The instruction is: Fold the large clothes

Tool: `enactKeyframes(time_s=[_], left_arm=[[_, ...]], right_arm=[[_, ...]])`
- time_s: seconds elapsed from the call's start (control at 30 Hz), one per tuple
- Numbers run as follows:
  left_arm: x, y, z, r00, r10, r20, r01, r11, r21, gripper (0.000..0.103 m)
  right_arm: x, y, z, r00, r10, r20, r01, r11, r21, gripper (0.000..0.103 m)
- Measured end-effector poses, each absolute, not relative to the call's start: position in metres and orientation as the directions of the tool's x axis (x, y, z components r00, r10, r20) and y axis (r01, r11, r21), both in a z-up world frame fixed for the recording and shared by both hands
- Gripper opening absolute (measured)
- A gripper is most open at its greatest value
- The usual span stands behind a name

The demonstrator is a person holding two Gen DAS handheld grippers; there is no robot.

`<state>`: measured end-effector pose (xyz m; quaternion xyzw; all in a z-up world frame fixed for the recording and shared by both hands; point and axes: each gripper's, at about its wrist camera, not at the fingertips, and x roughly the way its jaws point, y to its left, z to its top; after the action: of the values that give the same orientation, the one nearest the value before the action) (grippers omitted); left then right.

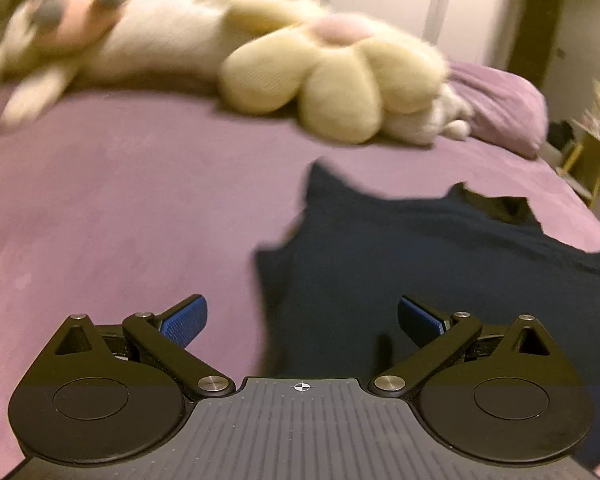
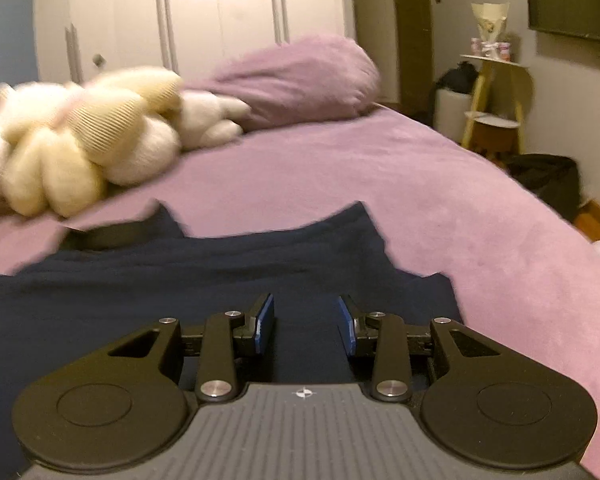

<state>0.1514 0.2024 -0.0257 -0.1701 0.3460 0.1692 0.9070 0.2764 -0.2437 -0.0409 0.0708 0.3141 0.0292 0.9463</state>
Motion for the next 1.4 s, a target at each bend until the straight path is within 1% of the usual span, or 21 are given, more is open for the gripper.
enactKeyframes(time_s=[0.07, 0.1, 0.13, 0.23, 0.3, 0.37, 0.4, 0.43, 0.47, 0.5, 0.53, 0.57, 0.73, 0.8, 0.83, 0.9, 1.0, 1.07, 1.13, 1.23, 1.4], left_arm=[[0.139, 0.221, -0.037, 0.682, 0.094, -0.725, -0.435, 0.849, -0.299, 0.102], [0.136, 0.227, -0.043, 0.677, 0.054, -0.734, -0.443, 0.826, -0.348, 0.097], [0.134, 0.232, -0.048, 0.677, 0.015, -0.736, -0.445, 0.805, -0.393, 0.093], [0.136, 0.246, -0.065, 0.690, -0.102, -0.717, -0.454, 0.710, -0.538, 0.091], [0.138, 0.252, -0.074, 0.700, -0.144, -0.700, -0.463, 0.655, -0.597, 0.089], [0.141, 0.254, -0.078, 0.708, -0.171, -0.685, -0.446, 0.644, -0.621, 0.086], [0.143, 0.254, -0.079, 0.713, -0.182, -0.677, -0.436, 0.642, -0.631, 0.082], [0.144, 0.255, -0.081, 0.715, -0.198, -0.671, -0.430, 0.632, -0.645, 0.074], [0.146, 0.256, -0.083, 0.718, -0.223, -0.659, -0.421, 0.615, -0.667, 0.069], [0.149, 0.256, -0.086, 0.722, -0.254, -0.643, -0.411, 0.590, -0.695, 0.061], [0.152, 0.258, -0.090, 0.724, -0.282, -0.630, -0.405, 0.564, -0.719, 0.058], [0.156, 0.258, -0.093, 0.722, -0.289, -0.629, -0.411, 0.551, -0.726, 0.058], [0.153, 0.253, -0.081, 0.733, -0.285, -0.618, -0.382, 0.579, -0.720, 0.040], [0.151, 0.251, -0.071, 0.745, -0.284, -0.604, -0.359, 0.593, -0.721, 0.037], [0.151, 0.251, -0.067, 0.752, -0.286, -0.594, -0.350, 0.590, -0.728, 0.036], [0.151, 0.251, -0.061, 0.762, -0.293, -0.578, -0.341, 0.576, -0.743, 0.035], [0.152, 0.250, -0.054, 0.765, -0.294, -0.573, -0.342, 0.569, -0.748, 0.035], [0.154, 0.248, -0.048, 0.767, -0.298, -0.568, -0.342, 0.559, -0.756, 0.034], [0.154, 0.245, -0.040, 0.776, -0.304, -0.552, -0.329, 0.551, -0.767, 0.034], [0.159, 0.237, -0.021, 0.785, -0.307, -0.538, -0.297, 0.576, -0.761, 0.034], [0.170, 0.221, 0.001, 0.780, -0.290, -0.555, -0.283, 0.627, -0.725, 0.034]], right_arm=[[0.251, -0.233, -0.034, 0.804, 0.171, -0.570, -0.065, 0.977, 0.201, 0.034], [0.240, -0.224, -0.032, 0.801, 0.198, -0.564, -0.094, 0.973, 0.209, 0.034], [0.231, -0.215, -0.031, 0.796, 0.222, -0.563, -0.118, 0.969, 0.216, 0.034], [0.215, -0.188, -0.028, 0.769, 0.284, -0.572, -0.163, 0.953, 0.254, 0.034], [0.210, -0.172, -0.028, 0.746, 0.314, -0.588, -0.179, 0.944, 0.278, 0.034], [0.207, -0.157, -0.030, 0.717, 0.325, -0.617, -0.193, 0.943, 0.272, 0.034], [0.207, -0.150, -0.031, 0.708, 0.318, -0.631, -0.199, 0.947, 0.254, 0.035], [0.205, -0.144, -0.032, 0.701, 0.310, -0.642, -0.209, 0.950, 0.231, 0.035], [0.203, -0.139, -0.034, 0.699, 0.296, -0.651, -0.212, 0.955, 0.206, 0.035], [0.202, -0.135, -0.036, 0.696, 0.284, -0.660, -0.215, 0.959, 0.186, 0.035], [0.200, -0.131, -0.037, 0.693, 0.275, -0.667, -0.216, 0.961, 0.171, 0.035], [0.199, -0.130, -0.037, 0.692, 0.267, -0.671, -0.214, 0.963, 0.162, 0.035], [0.199, -0.121, -0.038, 0.686, 0.228, -0.691, -0.207, 0.972, 0.115, 0.035], [0.197, -0.119, -0.037, 0.685, 0.218, -0.695, -0.212, 0.973, 0.096, 0.034], [0.197, -0.119, -0.035, 0.685, 0.215, -0.697, -0.212, 0.973, 0.092, 0.033], [0.196, -0.120, -0.030, 0.682, 0.217, -0.699, -0.203, 0.974, 0.105, 0.026], [0.192, -0.123, -0.020, 0.693, 0.243, -0.679, -0.194, 0.970, 0.149, 0.024], [0.190, -0.122, -0.021, 0.694, 0.250, -0.675, -0.200, 0.968, 0.153, 0.024], [0.193, -0.121, -0.033, 0.655, 0.258, -0.710, -0.190, 0.966, 0.177, 0.024], [0.197, -0.124, -0.046, 0.645, 0.272, -0.714, -0.186, 0.962, 0.199, 0.024], [0.197, -0.119, -0.038, 0.640, 0.260, -0.723, -0.196, 0.965, 0.174, 0.024]])
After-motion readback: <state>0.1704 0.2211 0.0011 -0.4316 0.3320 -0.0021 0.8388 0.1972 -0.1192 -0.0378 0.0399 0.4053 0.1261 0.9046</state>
